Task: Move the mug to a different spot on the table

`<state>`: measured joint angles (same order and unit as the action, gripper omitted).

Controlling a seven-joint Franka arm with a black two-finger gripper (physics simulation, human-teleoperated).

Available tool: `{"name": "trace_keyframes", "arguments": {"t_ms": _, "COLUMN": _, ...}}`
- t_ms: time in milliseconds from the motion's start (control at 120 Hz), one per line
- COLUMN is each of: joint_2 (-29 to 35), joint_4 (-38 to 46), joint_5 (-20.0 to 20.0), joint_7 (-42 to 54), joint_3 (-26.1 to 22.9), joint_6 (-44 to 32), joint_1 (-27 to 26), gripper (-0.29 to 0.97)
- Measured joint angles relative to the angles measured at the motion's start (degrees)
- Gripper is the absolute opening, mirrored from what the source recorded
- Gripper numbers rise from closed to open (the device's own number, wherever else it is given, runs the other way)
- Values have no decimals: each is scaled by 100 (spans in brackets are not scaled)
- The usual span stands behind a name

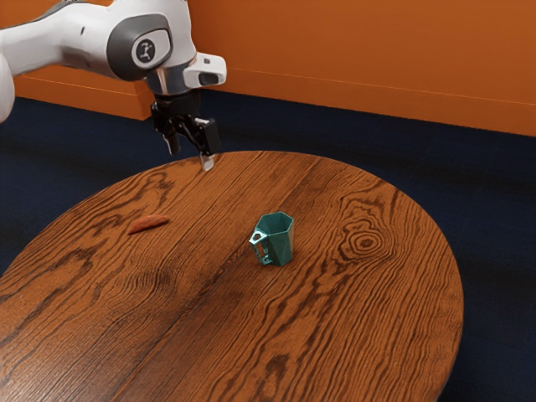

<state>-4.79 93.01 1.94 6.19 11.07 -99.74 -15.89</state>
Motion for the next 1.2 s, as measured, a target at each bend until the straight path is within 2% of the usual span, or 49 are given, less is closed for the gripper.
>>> {"name": "trace_keyframes", "arguments": {"t_ms": 200, "joint_2": 78, "joint_4": 396, "joint_5": -91, "joint_7": 80, "joint_3": -35, "joint_6": -117, "joint_1": 6, "gripper": 68}}
{"name": "trace_keyframes", "arguments": {"t_ms": 375, "joint_2": 46, "joint_4": 1806, "joint_5": -547, "joint_7": 102, "joint_3": -152, "joint_6": -799, "joint_1": -1, "gripper": 68}}
{"name": "trace_keyframes", "arguments": {"t_ms": 525, "joint_2": -104, "joint_4": 2191, "joint_5": -672, "joint_7": 222, "joint_3": -344, "joint_6": -1314, "joint_1": -121, "gripper": 68}}
{"name": "trace_keyframes", "arguments": {"t_ms": 667, "joint_2": -382, "joint_4": 2143, "joint_5": -558, "joint_7": 527, "joint_3": -366, "joint_6": -1776, "joint_1": -106, "gripper": 68}}
{"name": "trace_keyframes", "arguments": {"t_ms": 867, "joint_2": -1124, "joint_4": 1519, "joint_5": -559, "joint_7": 924, "joint_3": -356, "joint_6": -2228, "joint_1": -87, "gripper": 68}}
{"name": "trace_keyframes", "arguments": {"t_ms": 1200, "joint_2": -1712, "joint_4": 1079, "joint_5": -800, "joint_7": 1484, "joint_3": -94, "joint_6": -2641, "joint_1": -47, "gripper": 68}}
